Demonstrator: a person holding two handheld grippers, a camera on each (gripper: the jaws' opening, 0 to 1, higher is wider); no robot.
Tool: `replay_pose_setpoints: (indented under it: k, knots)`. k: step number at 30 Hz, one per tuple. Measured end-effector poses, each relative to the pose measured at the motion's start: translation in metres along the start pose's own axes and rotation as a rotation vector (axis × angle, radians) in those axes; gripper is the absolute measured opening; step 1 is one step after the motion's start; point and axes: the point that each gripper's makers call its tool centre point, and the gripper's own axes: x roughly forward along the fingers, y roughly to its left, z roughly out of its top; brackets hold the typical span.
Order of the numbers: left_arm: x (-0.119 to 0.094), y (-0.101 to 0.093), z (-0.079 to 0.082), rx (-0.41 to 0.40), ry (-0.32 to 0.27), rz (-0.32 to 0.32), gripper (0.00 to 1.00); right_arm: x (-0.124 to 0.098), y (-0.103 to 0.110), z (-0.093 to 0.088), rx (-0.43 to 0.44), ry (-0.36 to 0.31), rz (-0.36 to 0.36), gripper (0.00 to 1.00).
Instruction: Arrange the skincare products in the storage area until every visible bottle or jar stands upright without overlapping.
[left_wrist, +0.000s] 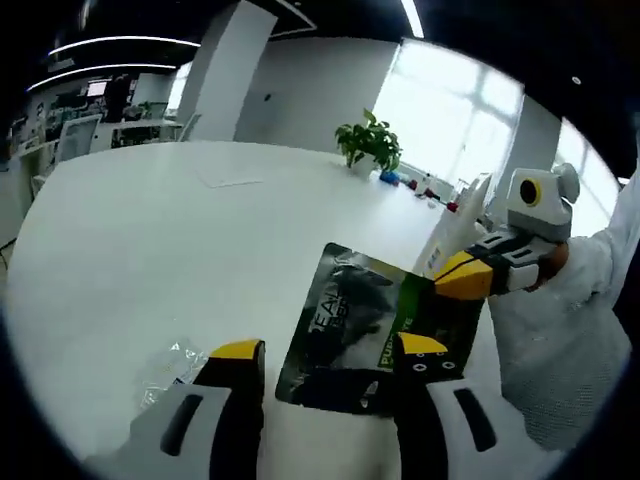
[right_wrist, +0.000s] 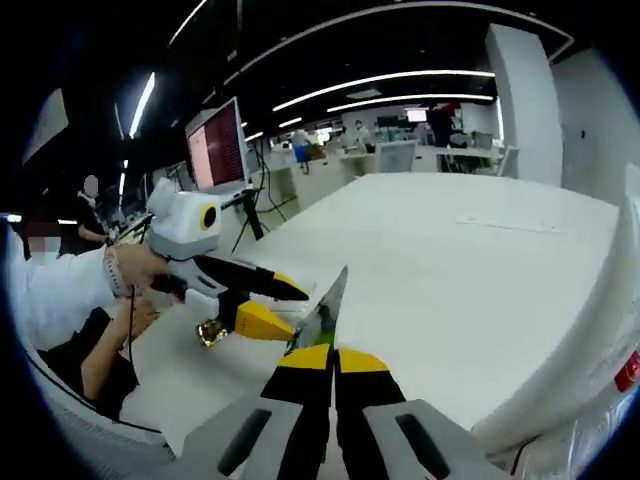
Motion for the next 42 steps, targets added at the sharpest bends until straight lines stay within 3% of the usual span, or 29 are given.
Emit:
replay_pose_setpoints:
  k: [3, 6, 9, 12, 17, 19, 20, 22, 23, 24, 25, 27, 28, 31, 33, 34, 36, 39, 42]
  knots:
    - [0.006, 0.0, -0.009, 0.003, 0.035, -0.045, 0.52, -0.004, -0.001, 0.002, 0.008, -0.011, 0.03, 0.0]
    - [0.009, -0.013, -0.022, 0.006, 0.116, -0.083, 0.52, -0.01, 0.005, 0.005, -0.038, -0.01, 0.071, 0.0]
    - [0.011, -0.024, -0.017, 0.029, 0.118, -0.142, 0.53, -0.018, 0.015, 0.009, -0.067, -0.029, 0.14, 0.0]
    - [0.011, -0.057, -0.003, 0.013, 0.079, -0.282, 0.53, -0.027, 0.025, 0.012, -0.12, -0.039, 0.191, 0.0]
    - [0.009, -0.103, 0.002, 0.076, 0.099, -0.404, 0.5, -0.044, 0.033, 0.02, -0.12, -0.076, 0.228, 0.0]
    - [0.008, -0.123, 0.008, 0.09, 0.075, -0.466, 0.46, -0.049, 0.032, 0.022, -0.106, -0.093, 0.244, 0.0]
    - [0.009, -0.125, 0.01, 0.102, 0.061, -0.469, 0.42, -0.051, 0.034, 0.028, -0.083, -0.123, 0.259, 0.0]
    - [0.013, -0.137, 0.012, 0.124, 0.048, -0.471, 0.34, -0.054, 0.029, 0.031, -0.074, -0.121, 0.241, 0.0]
    - [0.022, -0.126, 0.0, 0.161, 0.113, -0.39, 0.35, -0.053, 0.023, 0.028, -0.119, -0.107, 0.214, 0.0]
    - [0.026, -0.122, -0.007, 0.192, 0.142, -0.36, 0.34, -0.052, 0.018, 0.023, -0.136, -0.077, 0.192, 0.0]
    - [0.028, -0.124, -0.018, 0.179, 0.191, -0.352, 0.34, -0.052, 0.019, 0.021, -0.133, -0.07, 0.195, 0.0]
    - [0.029, -0.134, -0.023, 0.134, 0.211, -0.372, 0.35, -0.055, 0.018, 0.017, -0.146, -0.057, 0.194, 0.0]
    - [0.031, -0.14, -0.025, 0.14, 0.217, -0.37, 0.35, -0.057, 0.018, 0.013, -0.166, -0.035, 0.199, 0.0]
    - [0.031, -0.157, -0.031, 0.117, 0.246, -0.382, 0.33, -0.062, 0.019, -0.018, -0.242, 0.117, 0.211, 0.0]
    - [0.03, -0.163, -0.037, 0.145, 0.284, -0.355, 0.34, -0.066, 0.013, -0.032, -0.328, 0.163, 0.186, 0.0]
    - [0.029, -0.168, -0.039, 0.15, 0.298, -0.344, 0.34, -0.068, 0.009, -0.038, -0.314, 0.187, 0.174, 0.0]
    - [0.011, -0.073, -0.041, 0.129, 0.314, -0.335, 0.34, -0.074, 0.004, -0.054, -0.278, 0.237, 0.17, 0.0]
    - [0.003, -0.065, -0.045, 0.118, 0.335, -0.323, 0.34, -0.08, -0.008, -0.076, -0.266, 0.309, 0.13, 0.22]
    - [0.0, -0.08, -0.046, 0.152, 0.328, -0.344, 0.33, -0.085, -0.015, -0.092, -0.245, 0.363, 0.087, 0.29]
